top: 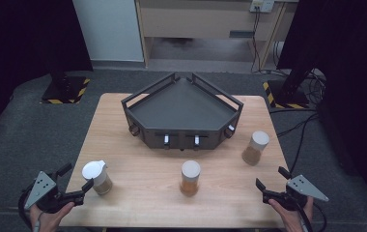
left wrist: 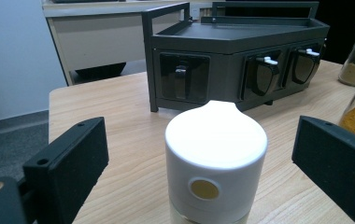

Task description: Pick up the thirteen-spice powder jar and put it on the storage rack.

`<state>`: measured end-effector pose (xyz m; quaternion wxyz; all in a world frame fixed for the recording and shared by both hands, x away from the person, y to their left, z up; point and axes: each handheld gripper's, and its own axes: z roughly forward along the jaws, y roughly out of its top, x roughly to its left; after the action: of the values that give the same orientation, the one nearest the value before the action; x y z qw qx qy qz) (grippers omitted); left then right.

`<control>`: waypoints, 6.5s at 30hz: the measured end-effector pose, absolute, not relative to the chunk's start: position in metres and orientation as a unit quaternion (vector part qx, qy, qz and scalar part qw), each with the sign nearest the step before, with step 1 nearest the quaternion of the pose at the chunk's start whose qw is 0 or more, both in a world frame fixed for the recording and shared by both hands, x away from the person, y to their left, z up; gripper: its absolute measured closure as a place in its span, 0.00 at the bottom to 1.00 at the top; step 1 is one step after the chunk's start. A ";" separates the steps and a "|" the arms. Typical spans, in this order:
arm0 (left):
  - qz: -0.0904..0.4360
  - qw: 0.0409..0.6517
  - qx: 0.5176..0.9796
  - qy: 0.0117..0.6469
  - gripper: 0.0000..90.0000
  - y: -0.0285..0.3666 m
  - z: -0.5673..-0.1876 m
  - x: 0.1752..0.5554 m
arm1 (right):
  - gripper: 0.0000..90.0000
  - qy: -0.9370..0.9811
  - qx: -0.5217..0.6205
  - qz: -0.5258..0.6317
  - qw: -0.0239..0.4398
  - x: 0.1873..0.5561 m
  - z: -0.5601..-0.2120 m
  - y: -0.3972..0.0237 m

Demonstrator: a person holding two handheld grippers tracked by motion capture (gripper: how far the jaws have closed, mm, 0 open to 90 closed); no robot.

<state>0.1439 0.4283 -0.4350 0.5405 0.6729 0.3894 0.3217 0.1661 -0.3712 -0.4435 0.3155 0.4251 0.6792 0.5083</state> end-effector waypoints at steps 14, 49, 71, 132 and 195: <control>0.320 0.540 0.672 0.392 0.03 0.428 -0.434 0.146 | 0.03 0.672 0.432 0.516 0.308 0.166 -0.449 -0.375; 0.307 0.540 0.681 0.389 0.03 0.438 -0.423 0.146 | 0.03 0.673 0.421 0.528 0.302 0.166 -0.449 -0.374; 0.282 0.516 0.726 0.355 0.02 0.449 -0.364 0.161 | 0.03 0.671 0.419 0.534 0.299 0.165 -0.450 -0.376; 0.166 0.375 0.857 0.311 0.03 0.434 -0.275 0.244 | 0.03 0.664 0.424 0.538 0.300 0.163 -0.452 -0.378; 0.160 0.398 0.837 0.340 0.16 0.430 -0.360 0.248 | 0.04 0.665 0.425 0.535 0.301 0.164 -0.452 -0.377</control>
<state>0.2481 0.4301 -0.3598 0.3984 0.8365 0.3405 0.1598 0.1636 -0.3775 -0.4515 0.3006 0.4252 0.6654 0.5349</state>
